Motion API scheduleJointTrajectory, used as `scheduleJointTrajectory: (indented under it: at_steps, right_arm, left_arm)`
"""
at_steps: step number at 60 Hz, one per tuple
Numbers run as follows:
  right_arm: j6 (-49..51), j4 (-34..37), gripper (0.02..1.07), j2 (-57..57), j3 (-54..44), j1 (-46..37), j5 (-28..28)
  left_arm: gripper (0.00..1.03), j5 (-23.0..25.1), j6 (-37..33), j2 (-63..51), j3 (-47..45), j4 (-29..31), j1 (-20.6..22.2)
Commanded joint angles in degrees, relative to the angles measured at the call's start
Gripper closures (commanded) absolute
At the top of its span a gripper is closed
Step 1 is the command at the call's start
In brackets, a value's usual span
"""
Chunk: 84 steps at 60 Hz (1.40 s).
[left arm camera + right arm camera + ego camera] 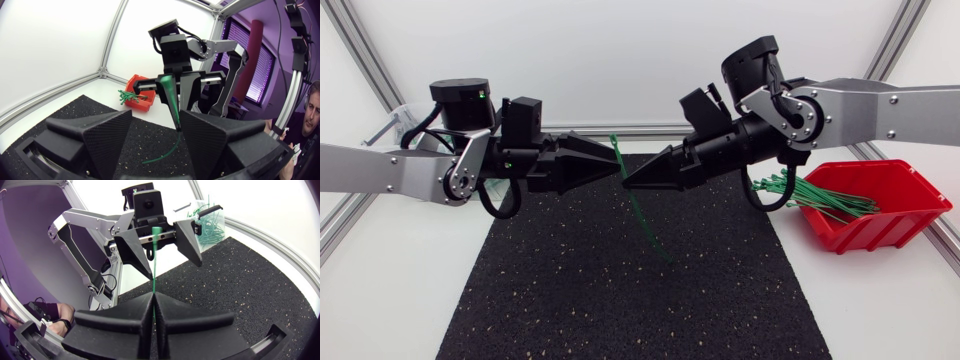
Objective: Take a green cable tie from the red box, thread the tail through the head to close it, then place it in the transparent bin on the left.
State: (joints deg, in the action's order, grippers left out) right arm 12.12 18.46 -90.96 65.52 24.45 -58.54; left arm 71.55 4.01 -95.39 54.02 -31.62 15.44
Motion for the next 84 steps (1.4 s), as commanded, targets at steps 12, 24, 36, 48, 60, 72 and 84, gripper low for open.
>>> scheduleJointTrajectory:
  at_steps: [12, 24, 36, 48, 60, 72, 84]
  right_arm:
    - [-2.2, -2.6, 1.01, -2.9, -1.0, -1.0, -0.3]
    - [-4.6, -4.9, 1.01, -4.8, -1.3, -2.3, -0.3]
    - [-6.1, -6.8, 1.01, -5.6, -1.4, -3.1, -0.3]
    - [-6.5, -7.2, 1.01, -5.5, -1.7, -2.6, -0.3]
    - [-7.3, -7.9, 1.01, -5.1, -2.2, -2.4, -0.3]
    - [-7.5, -8.0, 1.01, -4.1, -2.6, -2.1, -0.4]
    - [-7.8, -8.2, 1.01, -3.8, -2.9, -1.9, -0.6]
  left_arm:
    - [0.39, 1.4, 2.7, -2.4, -1.5, -2.2, -0.3]
    - [0.41, 1.9, 7.0, -2.4, -1.4, -6.1, -0.2]
    - [0.44, 1.9, 9.9, -3.0, -0.8, -7.5, -0.2]
    - [0.47, 1.9, 11.6, -3.1, -0.8, -8.6, -0.1]
    - [0.48, 1.8, 13.7, -3.1, -0.8, -9.9, -0.1]
    - [0.48, 1.1, 15.7, -4.1, -0.1, -11.1, 0.0]
    - [0.48, 0.6, 17.8, -5.8, 1.0, -12.0, 0.5]
